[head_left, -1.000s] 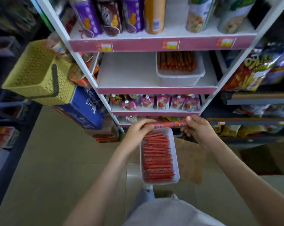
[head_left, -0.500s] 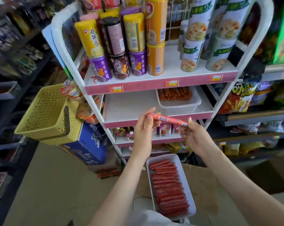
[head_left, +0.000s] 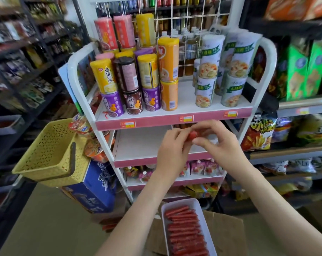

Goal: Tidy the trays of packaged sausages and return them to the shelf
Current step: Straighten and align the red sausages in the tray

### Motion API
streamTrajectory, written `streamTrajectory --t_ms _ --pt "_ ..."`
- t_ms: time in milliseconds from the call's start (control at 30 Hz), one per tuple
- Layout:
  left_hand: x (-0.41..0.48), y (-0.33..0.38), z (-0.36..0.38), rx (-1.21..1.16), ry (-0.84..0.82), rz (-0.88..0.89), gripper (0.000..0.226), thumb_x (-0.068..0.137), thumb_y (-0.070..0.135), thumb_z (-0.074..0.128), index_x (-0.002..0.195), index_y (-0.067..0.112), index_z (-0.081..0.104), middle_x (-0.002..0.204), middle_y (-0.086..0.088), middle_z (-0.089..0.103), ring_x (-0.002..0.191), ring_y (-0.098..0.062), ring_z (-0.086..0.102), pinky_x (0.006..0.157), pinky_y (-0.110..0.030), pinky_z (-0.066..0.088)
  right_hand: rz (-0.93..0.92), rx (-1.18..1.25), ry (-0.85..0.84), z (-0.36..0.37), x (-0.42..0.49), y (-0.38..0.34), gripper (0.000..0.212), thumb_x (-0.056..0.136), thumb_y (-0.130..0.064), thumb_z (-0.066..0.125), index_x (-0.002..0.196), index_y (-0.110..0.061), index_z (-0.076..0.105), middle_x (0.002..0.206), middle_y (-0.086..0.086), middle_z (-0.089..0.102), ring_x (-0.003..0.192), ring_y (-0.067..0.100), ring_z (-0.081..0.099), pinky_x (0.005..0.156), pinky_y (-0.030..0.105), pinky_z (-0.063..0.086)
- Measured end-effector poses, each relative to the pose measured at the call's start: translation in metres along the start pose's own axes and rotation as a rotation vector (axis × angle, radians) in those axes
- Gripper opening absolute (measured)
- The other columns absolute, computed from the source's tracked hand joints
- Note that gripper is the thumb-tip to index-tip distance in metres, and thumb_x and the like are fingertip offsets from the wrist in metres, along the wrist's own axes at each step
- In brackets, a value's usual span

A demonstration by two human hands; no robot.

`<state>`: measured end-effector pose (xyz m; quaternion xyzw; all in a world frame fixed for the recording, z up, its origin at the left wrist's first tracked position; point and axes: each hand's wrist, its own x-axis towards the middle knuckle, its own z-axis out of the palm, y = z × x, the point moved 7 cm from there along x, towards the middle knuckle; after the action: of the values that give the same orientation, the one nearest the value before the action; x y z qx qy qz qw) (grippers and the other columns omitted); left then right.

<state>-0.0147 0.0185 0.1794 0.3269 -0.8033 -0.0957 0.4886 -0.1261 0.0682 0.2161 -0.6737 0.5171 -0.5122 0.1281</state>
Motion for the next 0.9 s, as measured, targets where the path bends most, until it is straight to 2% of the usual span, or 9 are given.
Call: streamTrajectory --t_ms 67,200,267,367,500,567,667,767,900 --pt "0.008 0.009 -0.004 0.044 0.051 0.066 0.028 0.092 0.023 0.051 0.107 0.006 0.067 0.086 -0.008 0.058 0.082 -0.019 0.049 0.07 -0.025 0.04 -0.113 -0.113 0.043 -0.005 0.004 -0.015 0.029 0.083 -0.001 0.068 0.09 -0.028 0.061 0.091 -0.012 0.062 0.091 0.008 0.057 0.082 0.017 0.046" --pt "0.016 0.012 -0.012 0.146 0.121 0.117 0.028 0.088 0.023 0.059 0.109 0.008 0.067 0.081 -0.008 0.053 0.078 -0.018 0.042 0.071 -0.025 0.034 0.19 0.263 0.129 -0.014 0.01 0.003 0.024 0.086 0.0 0.065 0.085 -0.023 0.062 0.079 -0.009 0.068 0.082 0.006 0.066 0.077 0.02 0.053" --pt "0.017 0.011 -0.014 0.146 0.114 0.122 0.03 0.087 0.024 0.061 0.111 0.009 0.067 0.082 -0.007 0.051 0.079 -0.017 0.039 0.071 -0.024 0.033 0.25 0.347 0.14 -0.017 0.011 0.011 0.019 0.087 0.003 0.062 0.082 -0.015 0.062 0.073 -0.008 0.068 0.075 0.009 0.065 0.073 0.022 0.054" --pt "0.019 0.017 -0.009 0.061 -0.009 0.118 0.035 0.087 0.036 0.06 0.111 0.012 0.066 0.086 -0.005 0.055 0.082 -0.016 0.045 0.075 -0.021 0.037 0.308 0.457 0.177 -0.022 0.009 0.025 0.017 0.09 0.004 0.056 0.076 -0.007 0.058 0.067 -0.004 0.067 0.069 0.01 0.064 0.071 0.023 0.053" --pt "0.017 0.006 -0.006 -0.08 -0.213 -0.152 0.026 0.084 0.036 0.067 0.107 0.023 0.066 0.095 0.01 0.067 0.085 -0.005 0.06 0.077 -0.019 0.049 0.499 0.753 0.314 -0.032 -0.003 0.064 0.021 0.095 -0.004 0.049 0.076 -0.011 0.051 0.07 0.002 0.062 0.069 0.015 0.061 0.076 0.029 0.054" --pt "0.013 -0.002 -0.012 -0.297 -0.171 -0.359 0.014 0.085 0.026 0.069 0.099 0.025 0.067 0.09 0.013 0.068 0.083 -0.003 0.061 0.075 -0.019 0.05 0.594 0.897 0.38 -0.033 -0.01 0.082 0.022 0.097 -0.006 0.046 0.076 -0.011 0.049 0.07 0.001 0.058 0.066 0.012 0.058 0.07 0.024 0.053" --pt "0.008 0.004 -0.015 -0.704 -0.022 -0.559 0.017 0.084 0.011 0.068 0.099 0.02 0.069 0.085 0.005 0.069 0.081 -0.008 0.064 0.076 -0.018 0.05 0.732 1.048 0.424 -0.021 -0.019 0.099 0.025 0.1 -0.007 0.041 0.075 -0.011 0.047 0.072 0.002 0.055 0.063 0.009 0.057 0.063 0.018 0.053" --pt "0.007 0.018 -0.013 -0.83 0.088 -0.552 0.022 0.083 0.021 0.063 0.105 0.02 0.067 0.081 0.006 0.069 0.078 -0.007 0.065 0.077 -0.018 0.05 0.826 1.217 0.449 -0.005 -0.024 0.1 0.024 0.1 -0.007 0.04 0.079 -0.009 0.049 0.07 0.002 0.054 0.058 0.008 0.055 0.055 0.016 0.051" --pt "0.01 0.03 -0.015 -0.802 0.172 -0.434 0.025 0.088 0.029 0.051 0.109 0.031 0.064 0.099 0.001 0.066 0.086 -0.012 0.064 0.079 -0.019 0.05 0.894 1.351 0.448 0.005 -0.026 0.099 0.013 0.099 -0.007 0.043 0.09 -0.006 0.053 0.074 0.005 0.053 0.057 0.009 0.053 0.051 0.016 0.049"
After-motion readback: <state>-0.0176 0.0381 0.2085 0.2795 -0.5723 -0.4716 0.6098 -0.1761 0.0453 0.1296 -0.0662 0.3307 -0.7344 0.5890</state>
